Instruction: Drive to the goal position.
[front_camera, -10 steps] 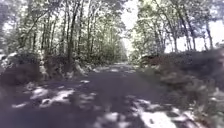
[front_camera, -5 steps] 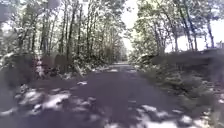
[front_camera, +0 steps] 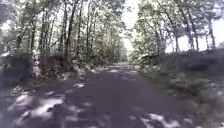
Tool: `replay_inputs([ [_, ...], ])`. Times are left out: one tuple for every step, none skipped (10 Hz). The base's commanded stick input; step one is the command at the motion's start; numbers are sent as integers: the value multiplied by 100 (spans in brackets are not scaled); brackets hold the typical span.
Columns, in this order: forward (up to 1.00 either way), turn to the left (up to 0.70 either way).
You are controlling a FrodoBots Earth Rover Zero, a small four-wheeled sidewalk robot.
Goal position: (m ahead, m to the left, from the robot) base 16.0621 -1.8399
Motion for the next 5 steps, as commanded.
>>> replay_inputs([
  [45,0],
  [45,0],
  [45,0],
  [45,0],
  [45,0],
])
